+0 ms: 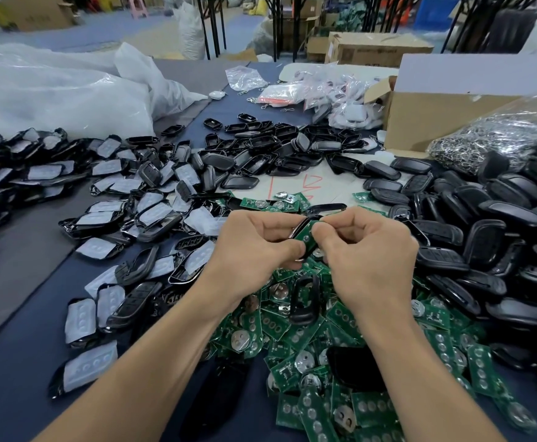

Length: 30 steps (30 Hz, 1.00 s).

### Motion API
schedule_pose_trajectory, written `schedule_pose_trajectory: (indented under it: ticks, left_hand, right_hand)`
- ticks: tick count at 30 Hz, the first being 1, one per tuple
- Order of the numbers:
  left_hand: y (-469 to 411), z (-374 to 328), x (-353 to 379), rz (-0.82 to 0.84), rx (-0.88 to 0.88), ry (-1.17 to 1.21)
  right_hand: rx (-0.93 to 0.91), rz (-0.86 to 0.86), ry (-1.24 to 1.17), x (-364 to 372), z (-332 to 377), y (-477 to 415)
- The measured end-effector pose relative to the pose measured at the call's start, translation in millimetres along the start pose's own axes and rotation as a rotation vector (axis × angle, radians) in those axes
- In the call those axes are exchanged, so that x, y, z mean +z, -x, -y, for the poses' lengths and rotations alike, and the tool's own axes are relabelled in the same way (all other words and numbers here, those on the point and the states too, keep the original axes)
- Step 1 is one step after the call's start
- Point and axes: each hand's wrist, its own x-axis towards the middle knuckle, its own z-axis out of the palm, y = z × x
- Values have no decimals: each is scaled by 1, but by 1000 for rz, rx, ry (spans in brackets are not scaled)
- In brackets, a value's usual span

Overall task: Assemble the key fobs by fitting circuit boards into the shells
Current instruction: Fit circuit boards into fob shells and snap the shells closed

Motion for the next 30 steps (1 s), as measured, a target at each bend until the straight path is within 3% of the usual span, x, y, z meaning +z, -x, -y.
schedule_pose_trajectory:
  ticks: [9,12,14,19,21,24,30]
  left_hand:
    - [0,1,9,-98,-2,86]
    - [0,1,8,-124,28,96]
    - [0,0,7,-106,53,-8]
    - [1,-3,4,-45,141,-536]
    - [0,-10,0,-162,162,-539]
    - [-4,-23,-26,-378,130,-346]
    - [-13,-41,-113,-848,175,133]
  right_hand:
    - [-90,-137,51,2,7,6]
    - [7,-4,-43,4,7,4]
    - [52,59,-89,5,6,3]
    - [48,159,-54,3,9,2]
    - [66,172,-53,6,11,1]
    - [78,232,-18,10,17,5]
    - [-75,547,199,57,54,1]
